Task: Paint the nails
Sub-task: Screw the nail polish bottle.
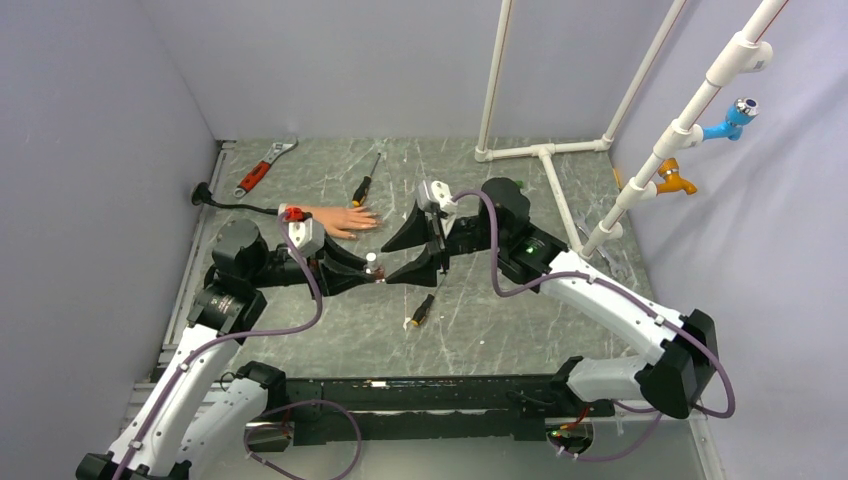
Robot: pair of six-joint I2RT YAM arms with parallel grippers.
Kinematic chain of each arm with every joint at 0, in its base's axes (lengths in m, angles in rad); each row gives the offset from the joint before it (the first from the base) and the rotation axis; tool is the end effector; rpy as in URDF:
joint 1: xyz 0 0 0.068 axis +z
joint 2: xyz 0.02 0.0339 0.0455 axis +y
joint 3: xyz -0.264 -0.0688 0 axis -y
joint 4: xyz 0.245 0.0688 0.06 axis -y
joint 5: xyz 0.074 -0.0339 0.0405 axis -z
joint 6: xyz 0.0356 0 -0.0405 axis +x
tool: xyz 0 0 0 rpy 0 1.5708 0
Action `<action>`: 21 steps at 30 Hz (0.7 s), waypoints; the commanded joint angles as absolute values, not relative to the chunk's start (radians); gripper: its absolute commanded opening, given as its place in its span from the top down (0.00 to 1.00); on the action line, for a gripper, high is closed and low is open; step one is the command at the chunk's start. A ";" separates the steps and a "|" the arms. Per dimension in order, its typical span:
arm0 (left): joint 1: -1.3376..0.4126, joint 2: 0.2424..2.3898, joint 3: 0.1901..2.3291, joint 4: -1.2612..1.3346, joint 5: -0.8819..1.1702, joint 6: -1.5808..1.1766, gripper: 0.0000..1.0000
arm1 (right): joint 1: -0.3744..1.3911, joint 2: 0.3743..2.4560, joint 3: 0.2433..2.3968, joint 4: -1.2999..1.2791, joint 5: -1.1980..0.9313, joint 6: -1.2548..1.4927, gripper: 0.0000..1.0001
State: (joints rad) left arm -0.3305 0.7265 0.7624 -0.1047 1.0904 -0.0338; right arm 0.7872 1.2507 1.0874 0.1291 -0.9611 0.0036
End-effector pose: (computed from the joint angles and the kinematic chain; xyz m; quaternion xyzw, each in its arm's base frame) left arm 0.1369 -0.0804 0.3514 0.4424 0.5659 -0.4785 0.5051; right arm 0.1789 0.2209 0.3802 -0.5404 0.4667 0.5441 0.4406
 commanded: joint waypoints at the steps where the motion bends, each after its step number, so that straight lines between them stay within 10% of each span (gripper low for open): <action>1: -0.331 0.724 0.775 -0.042 1.142 -0.043 1.00 | 0.787 1.280 1.146 0.190 -1.006 0.041 0.39; 21: -0.339 0.741 0.782 -0.070 1.128 -0.025 1.00 | 0.814 1.344 1.175 0.288 -1.036 0.098 0.54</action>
State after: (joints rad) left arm -0.3340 0.7425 0.7624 -0.0937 1.1065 -0.0376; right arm 0.8032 1.3392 1.1290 0.2337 -1.0061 0.0952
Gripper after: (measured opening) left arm 0.246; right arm 0.479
